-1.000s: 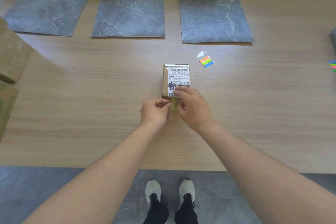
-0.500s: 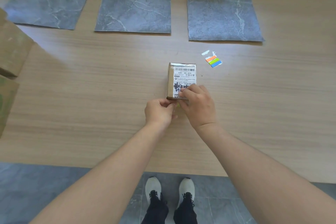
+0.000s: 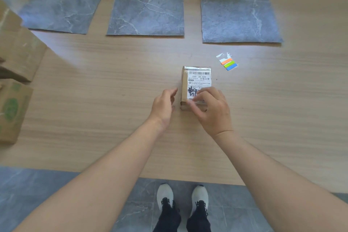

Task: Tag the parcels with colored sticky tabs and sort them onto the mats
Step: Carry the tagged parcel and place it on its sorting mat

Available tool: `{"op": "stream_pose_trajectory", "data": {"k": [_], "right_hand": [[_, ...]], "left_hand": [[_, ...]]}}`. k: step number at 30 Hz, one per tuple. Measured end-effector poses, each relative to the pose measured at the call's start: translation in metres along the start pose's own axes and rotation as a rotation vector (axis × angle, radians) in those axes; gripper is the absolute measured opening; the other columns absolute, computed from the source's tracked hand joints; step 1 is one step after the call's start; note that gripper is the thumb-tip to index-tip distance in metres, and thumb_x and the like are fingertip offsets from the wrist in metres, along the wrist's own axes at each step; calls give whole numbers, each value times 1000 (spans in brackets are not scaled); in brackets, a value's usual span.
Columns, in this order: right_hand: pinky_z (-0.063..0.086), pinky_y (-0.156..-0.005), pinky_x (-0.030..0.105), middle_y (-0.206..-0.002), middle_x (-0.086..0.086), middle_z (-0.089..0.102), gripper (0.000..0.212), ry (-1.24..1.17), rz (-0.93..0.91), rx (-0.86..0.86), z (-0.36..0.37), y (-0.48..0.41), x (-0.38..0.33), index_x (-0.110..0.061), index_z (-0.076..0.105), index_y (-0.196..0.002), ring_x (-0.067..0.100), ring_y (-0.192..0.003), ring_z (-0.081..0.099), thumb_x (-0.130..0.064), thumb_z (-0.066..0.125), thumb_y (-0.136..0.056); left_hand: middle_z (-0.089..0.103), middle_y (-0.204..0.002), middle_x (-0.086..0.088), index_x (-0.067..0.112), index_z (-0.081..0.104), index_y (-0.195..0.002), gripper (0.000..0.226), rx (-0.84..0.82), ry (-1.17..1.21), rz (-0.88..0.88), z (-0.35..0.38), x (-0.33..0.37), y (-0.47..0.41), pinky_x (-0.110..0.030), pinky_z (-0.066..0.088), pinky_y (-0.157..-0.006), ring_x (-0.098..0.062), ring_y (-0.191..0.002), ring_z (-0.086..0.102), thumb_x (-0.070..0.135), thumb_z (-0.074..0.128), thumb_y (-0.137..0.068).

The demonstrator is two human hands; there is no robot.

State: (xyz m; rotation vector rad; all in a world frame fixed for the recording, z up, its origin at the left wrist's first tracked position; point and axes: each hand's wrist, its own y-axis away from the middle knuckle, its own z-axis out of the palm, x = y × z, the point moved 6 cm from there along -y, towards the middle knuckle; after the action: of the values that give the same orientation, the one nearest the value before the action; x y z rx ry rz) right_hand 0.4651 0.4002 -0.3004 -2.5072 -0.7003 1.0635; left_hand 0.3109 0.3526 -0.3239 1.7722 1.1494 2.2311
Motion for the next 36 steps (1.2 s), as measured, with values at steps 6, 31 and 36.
{"op": "stream_pose_trajectory", "data": {"k": [6,31,36], "right_hand": [[48,-102,37,-118,-11,72,36,-528,817,-32,3,16,27,-24,71,-119,8,-113,63,-34,42,-100],[49,-81,34,-94,-8,70,29,-681,442,58,-207,-172,-193,-28,65,-90,14,-90,62,-34,39,-101],[37,-65,30,-73,-12,51,33,-710,356,53,-234,-198,-223,-30,51,-72,11,-72,46,-28,39,-103]], "left_hand": [[71,-99,14,23,66,-111,42,-123,83,-64,23,2,1,-18,48,-74,-2,-92,63,34,26,-105],[66,-123,6,25,63,-120,47,-116,-3,450,16,300,204,-38,48,-101,-22,-98,64,48,25,-105],[71,-114,-1,25,69,-108,50,-108,14,523,12,339,226,-39,52,-90,-24,-97,66,51,26,-103]]}}
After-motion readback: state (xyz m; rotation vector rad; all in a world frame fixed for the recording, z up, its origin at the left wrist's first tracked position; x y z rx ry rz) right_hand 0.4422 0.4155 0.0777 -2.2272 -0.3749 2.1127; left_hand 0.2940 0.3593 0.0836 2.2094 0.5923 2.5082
